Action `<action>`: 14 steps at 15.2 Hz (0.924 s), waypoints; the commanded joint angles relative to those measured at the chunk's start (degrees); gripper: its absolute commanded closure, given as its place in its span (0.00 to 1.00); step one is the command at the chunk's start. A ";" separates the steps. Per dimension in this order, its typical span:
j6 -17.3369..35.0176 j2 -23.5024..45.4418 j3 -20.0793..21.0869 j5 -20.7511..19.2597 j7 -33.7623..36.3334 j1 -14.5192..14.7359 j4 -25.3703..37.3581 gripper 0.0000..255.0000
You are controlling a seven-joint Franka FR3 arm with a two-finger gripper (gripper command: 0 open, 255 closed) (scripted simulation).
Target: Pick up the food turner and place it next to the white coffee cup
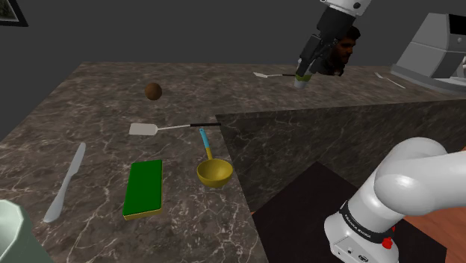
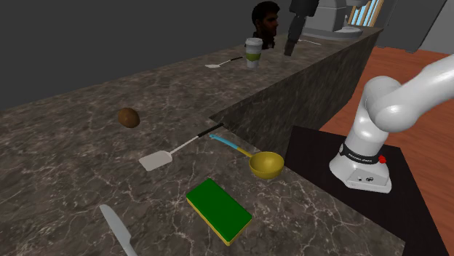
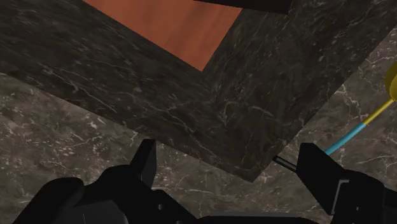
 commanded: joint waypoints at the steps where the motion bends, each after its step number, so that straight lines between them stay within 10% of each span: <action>1: 0.00 0.00 0.00 0.00 0.00 0.00 0.00 0.00; 14: 8.86 28.16 5.04 -0.92 -11.64 8.53 14.69 0.00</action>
